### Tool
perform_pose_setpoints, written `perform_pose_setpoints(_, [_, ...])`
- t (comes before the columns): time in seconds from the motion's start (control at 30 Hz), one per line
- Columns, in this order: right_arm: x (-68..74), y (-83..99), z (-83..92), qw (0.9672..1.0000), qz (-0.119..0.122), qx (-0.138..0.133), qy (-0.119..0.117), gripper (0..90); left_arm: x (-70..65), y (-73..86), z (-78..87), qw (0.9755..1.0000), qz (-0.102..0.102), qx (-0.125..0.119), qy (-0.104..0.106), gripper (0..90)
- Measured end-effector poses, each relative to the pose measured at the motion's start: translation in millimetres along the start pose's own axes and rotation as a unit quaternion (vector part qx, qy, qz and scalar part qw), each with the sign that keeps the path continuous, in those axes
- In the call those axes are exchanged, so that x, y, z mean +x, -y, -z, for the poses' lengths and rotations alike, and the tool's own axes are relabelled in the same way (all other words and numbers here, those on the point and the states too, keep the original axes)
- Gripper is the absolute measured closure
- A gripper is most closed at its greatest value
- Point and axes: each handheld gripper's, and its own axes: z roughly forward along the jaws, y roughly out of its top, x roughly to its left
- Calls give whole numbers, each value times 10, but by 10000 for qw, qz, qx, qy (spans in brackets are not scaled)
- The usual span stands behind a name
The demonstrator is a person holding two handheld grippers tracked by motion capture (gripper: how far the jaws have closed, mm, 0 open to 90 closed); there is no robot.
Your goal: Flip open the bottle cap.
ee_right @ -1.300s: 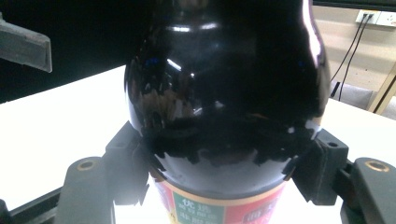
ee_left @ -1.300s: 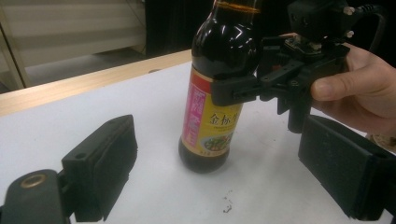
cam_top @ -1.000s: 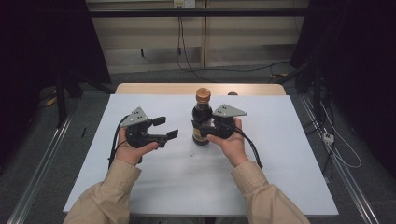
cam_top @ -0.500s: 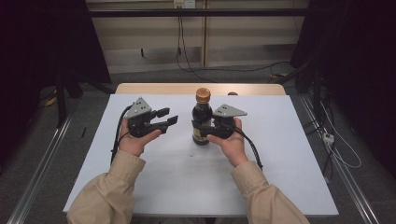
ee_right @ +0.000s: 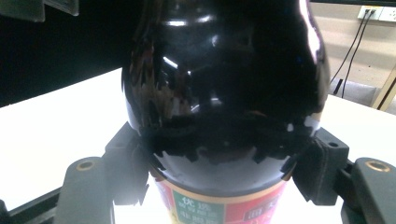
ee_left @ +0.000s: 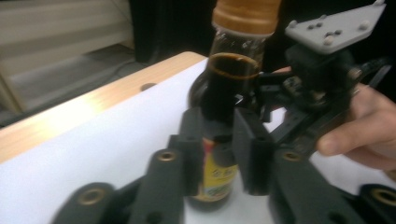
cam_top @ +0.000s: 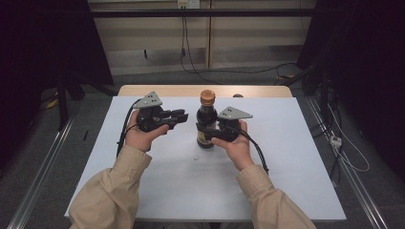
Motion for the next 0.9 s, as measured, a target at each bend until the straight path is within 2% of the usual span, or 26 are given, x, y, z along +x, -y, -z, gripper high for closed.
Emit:
perform_pose_setpoints(0.07, [-1,0,0,10000,8,0,-3,300,10,-33,-16,10000,-29,51,-21,845])
perform_pose_setpoints(0.27, [1,1,0,10000,0,5,1,300,-12,-167,-53,9998,-63,174,86,899])
perform_pose_setpoints(0.33, [2,2,0,10000,-5,2,-2,300,-27,-220,-62,9997,-55,137,170,900])
perform_pose_setpoints(0.5, [3,8,-1,10000,-4,-25,3,300,-27,-329,-75,9994,121,0,312,900])
perform_pose_setpoints(0.7, [1,10,-2,10000,-10,-25,3,300,-43,-403,-127,9994,-49,140,305,900])
perform_pose_setpoints(0.9, [5,17,-3,10000,-20,-55,3,300,-100,-476,-180,9992,-109,214,331,900])
